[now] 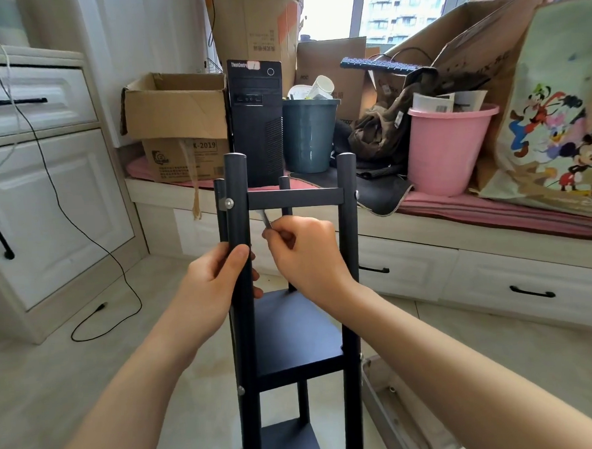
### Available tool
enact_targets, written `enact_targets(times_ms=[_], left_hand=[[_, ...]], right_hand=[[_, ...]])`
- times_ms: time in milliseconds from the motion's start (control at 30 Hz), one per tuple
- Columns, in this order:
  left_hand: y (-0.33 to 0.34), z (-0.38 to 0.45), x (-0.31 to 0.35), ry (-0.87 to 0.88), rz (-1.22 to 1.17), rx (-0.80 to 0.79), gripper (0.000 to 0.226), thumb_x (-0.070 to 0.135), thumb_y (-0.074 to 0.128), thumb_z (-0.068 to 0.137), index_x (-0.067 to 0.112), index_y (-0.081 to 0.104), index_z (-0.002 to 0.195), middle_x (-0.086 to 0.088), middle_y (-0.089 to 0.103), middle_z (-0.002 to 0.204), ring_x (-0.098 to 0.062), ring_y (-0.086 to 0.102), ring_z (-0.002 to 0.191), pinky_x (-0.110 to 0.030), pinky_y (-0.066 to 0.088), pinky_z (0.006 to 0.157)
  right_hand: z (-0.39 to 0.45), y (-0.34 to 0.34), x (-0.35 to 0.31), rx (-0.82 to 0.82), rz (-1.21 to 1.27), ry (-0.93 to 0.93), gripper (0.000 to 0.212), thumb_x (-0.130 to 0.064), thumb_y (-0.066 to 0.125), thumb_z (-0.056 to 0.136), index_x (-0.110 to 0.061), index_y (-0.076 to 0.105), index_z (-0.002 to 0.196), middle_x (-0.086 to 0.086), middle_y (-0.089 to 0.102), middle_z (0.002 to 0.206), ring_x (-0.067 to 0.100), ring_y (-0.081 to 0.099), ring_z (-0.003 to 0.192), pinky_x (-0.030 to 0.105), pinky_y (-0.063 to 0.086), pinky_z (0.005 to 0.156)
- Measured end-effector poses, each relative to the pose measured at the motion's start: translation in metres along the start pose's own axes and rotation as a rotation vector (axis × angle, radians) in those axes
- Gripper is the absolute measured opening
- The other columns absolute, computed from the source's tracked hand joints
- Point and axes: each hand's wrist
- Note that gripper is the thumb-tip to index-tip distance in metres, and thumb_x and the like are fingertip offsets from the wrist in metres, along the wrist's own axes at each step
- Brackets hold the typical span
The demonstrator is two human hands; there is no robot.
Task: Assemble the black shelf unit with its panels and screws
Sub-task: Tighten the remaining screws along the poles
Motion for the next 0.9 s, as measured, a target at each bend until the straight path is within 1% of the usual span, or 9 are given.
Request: enact_targets(times_ms=[67, 267, 333, 367, 433, 500, 600, 700, 900], left_hand=[[0.000, 0.001, 0.000, -0.004, -0.004, -0.002, 0.030, 0.041, 0.046, 0.102, 0.018, 0.065, 0.103, 0.002, 0.071, 0.081, -0.018, 0.074, 0.074, -0.021, 0.058, 0.062], [0.001, 0.002, -0.001, -0.001, -0.005, 0.003, 0.029, 0.040, 0.045, 0.103, 0.019, 0.065, 0.103, 0.003, 0.071, 0.080, -0.018, 0.074, 0.073, -0.022, 0.055, 0.062], [0.001, 0.002, -0.001, 0.009, 0.000, 0.003, 0.027, 0.041, 0.045, 0.103, 0.022, 0.064, 0.104, 0.005, 0.071, 0.080, -0.017, 0.073, 0.073, -0.020, 0.055, 0.059], [0.002, 0.002, -0.001, 0.016, 0.003, 0.005, 0.026, 0.041, 0.044, 0.103, 0.024, 0.064, 0.105, 0.005, 0.071, 0.081, -0.016, 0.073, 0.073, -0.020, 0.054, 0.059], [0.002, 0.002, -0.001, 0.028, 0.005, 0.001, 0.025, 0.041, 0.044, 0.103, 0.025, 0.063, 0.106, 0.005, 0.071, 0.081, -0.016, 0.073, 0.073, -0.019, 0.054, 0.059], [0.001, 0.001, -0.001, 0.036, 0.003, -0.011, 0.024, 0.040, 0.044, 0.103, 0.026, 0.063, 0.107, 0.004, 0.071, 0.081, -0.016, 0.073, 0.074, -0.018, 0.055, 0.059], [0.001, 0.001, 0.000, 0.040, -0.007, -0.013, 0.024, 0.039, 0.044, 0.103, 0.025, 0.063, 0.107, 0.003, 0.071, 0.082, -0.016, 0.073, 0.074, -0.018, 0.055, 0.060], [0.002, 0.000, 0.000, 0.054, -0.007, -0.012, 0.024, 0.039, 0.043, 0.103, 0.026, 0.063, 0.106, 0.003, 0.071, 0.082, -0.015, 0.073, 0.073, -0.017, 0.055, 0.060], [0.002, -0.002, 0.000, 0.071, 0.019, -0.009, 0.023, 0.040, 0.043, 0.104, 0.027, 0.061, 0.107, 0.004, 0.071, 0.083, -0.013, 0.072, 0.075, -0.019, 0.055, 0.061]], right_hand=[[0.002, -0.003, -0.003, 0.018, -0.005, -0.003, 0.016, -0.012, 0.063, 0.093, -0.007, 0.077, 0.085, -0.020, 0.051, 0.058, -0.006, 0.052, 0.054, 0.001, 0.035, 0.060], [0.002, -0.007, -0.007, 0.012, -0.030, -0.017, 0.023, -0.010, 0.063, 0.094, -0.004, 0.074, 0.075, -0.010, 0.052, 0.054, 0.005, 0.047, 0.050, 0.006, 0.034, 0.059], [0.005, -0.007, -0.009, 0.004, -0.029, -0.013, 0.024, -0.011, 0.063, 0.094, -0.004, 0.075, 0.075, -0.009, 0.054, 0.055, 0.008, 0.050, 0.052, 0.008, 0.036, 0.059], [0.006, -0.006, -0.009, -0.001, -0.019, -0.006, 0.024, -0.012, 0.063, 0.095, -0.003, 0.076, 0.077, -0.006, 0.058, 0.057, 0.011, 0.054, 0.055, 0.013, 0.042, 0.061], [0.006, -0.005, -0.007, -0.001, 0.029, 0.019, 0.023, -0.014, 0.063, 0.096, -0.004, 0.077, 0.081, 0.000, 0.066, 0.065, 0.021, 0.063, 0.065, 0.032, 0.052, 0.069], [0.006, -0.004, -0.006, 0.005, 0.076, 0.040, 0.019, -0.016, 0.064, 0.096, -0.005, 0.078, 0.090, 0.002, 0.070, 0.072, 0.022, 0.066, 0.071, 0.037, 0.054, 0.075], [0.006, 0.002, -0.004, 0.022, 0.087, 0.038, 0.018, -0.016, 0.064, 0.096, -0.006, 0.079, 0.094, -0.003, 0.067, 0.071, 0.017, 0.064, 0.068, 0.034, 0.054, 0.073], [0.002, 0.010, 0.000, 0.061, 0.140, 0.028, 0.018, -0.014, 0.064, 0.096, -0.006, 0.078, 0.090, -0.009, 0.062, 0.068, 0.005, 0.056, 0.060, 0.021, 0.049, 0.065], [0.000, 0.025, 0.010, 0.170, 0.170, -0.044, 0.017, -0.012, 0.065, 0.095, -0.006, 0.075, 0.082, -0.008, 0.060, 0.067, 0.007, 0.055, 0.060, 0.020, 0.048, 0.061]])
Point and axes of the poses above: each hand's wrist, its own z-axis towards the middle knuckle, its own y-axis out of the palm, x = y × z
